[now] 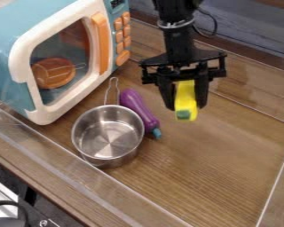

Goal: Remove the banana from inside the silver pot and put it on the table

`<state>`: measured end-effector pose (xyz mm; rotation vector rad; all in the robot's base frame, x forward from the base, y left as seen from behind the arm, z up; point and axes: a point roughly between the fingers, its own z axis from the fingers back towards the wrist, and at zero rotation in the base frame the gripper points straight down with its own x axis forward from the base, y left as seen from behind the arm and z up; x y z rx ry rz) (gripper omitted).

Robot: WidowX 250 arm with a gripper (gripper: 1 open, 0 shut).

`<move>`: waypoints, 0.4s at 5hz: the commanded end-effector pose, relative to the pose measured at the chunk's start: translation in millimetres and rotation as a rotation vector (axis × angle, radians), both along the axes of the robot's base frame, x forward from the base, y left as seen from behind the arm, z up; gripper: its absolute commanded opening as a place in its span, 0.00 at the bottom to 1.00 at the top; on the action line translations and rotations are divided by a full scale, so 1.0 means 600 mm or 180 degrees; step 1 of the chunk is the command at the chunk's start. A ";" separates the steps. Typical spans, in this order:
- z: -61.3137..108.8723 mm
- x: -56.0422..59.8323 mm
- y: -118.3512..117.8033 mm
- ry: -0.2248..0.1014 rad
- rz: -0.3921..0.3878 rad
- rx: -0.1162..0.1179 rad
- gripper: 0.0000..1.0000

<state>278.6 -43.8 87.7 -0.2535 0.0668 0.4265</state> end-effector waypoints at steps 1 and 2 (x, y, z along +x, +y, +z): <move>0.025 0.000 -0.008 -0.0166 -0.0062 -0.0024 0.00; 0.027 -0.003 -0.013 -0.0178 -0.0102 -0.0040 0.00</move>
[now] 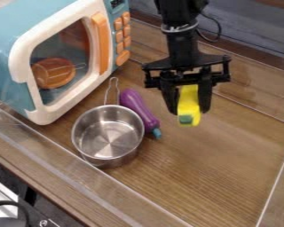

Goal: Remove the banana from inside the silver pot and put it on the table

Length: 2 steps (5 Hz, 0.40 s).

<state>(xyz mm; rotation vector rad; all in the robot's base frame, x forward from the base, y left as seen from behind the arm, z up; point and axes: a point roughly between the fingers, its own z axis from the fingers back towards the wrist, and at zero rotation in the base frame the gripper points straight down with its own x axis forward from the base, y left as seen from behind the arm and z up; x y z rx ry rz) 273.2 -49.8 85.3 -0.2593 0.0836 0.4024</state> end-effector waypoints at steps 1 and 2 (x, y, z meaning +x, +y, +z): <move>0.032 0.002 -0.008 -0.0226 -0.0052 -0.0026 0.00; 0.031 -0.001 -0.013 -0.0232 -0.0087 -0.0036 0.00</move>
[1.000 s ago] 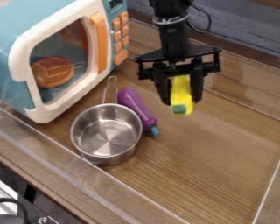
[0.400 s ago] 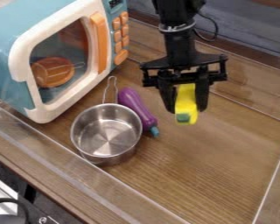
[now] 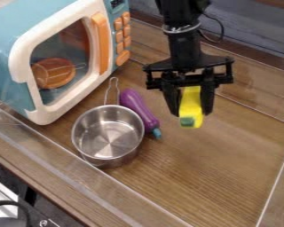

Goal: Remove the banana from inside the silver pot and put it on the table

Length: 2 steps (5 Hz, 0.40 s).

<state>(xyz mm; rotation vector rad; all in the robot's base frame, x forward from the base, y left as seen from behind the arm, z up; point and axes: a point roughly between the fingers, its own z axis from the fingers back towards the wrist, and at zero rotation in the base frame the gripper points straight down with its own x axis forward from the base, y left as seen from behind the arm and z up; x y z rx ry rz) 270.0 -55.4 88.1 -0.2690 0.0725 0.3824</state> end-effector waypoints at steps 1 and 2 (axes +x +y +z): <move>0.024 0.000 -0.008 -0.0187 -0.0069 -0.0021 0.00; 0.020 -0.002 -0.013 -0.0189 -0.0098 -0.0024 0.00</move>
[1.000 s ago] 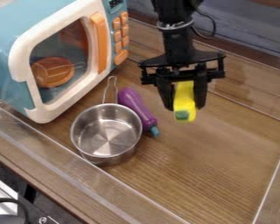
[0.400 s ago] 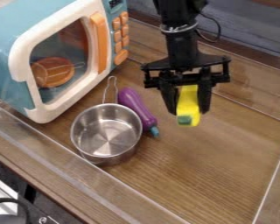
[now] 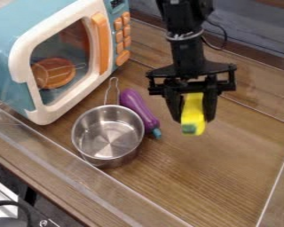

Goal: Remove the banana from inside the silver pot and put it on the table

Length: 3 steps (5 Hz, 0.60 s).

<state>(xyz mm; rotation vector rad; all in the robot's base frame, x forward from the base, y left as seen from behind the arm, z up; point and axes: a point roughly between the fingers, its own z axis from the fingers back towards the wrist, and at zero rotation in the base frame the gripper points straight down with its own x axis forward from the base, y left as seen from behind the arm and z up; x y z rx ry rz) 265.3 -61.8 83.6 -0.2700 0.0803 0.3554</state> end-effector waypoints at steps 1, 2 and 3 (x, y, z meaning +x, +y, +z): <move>0.023 0.003 -0.006 -0.0205 -0.0041 -0.0022 0.00; 0.019 0.001 -0.009 -0.0209 -0.0076 -0.0028 0.00; 0.016 0.000 -0.011 -0.0209 -0.0090 -0.0028 0.00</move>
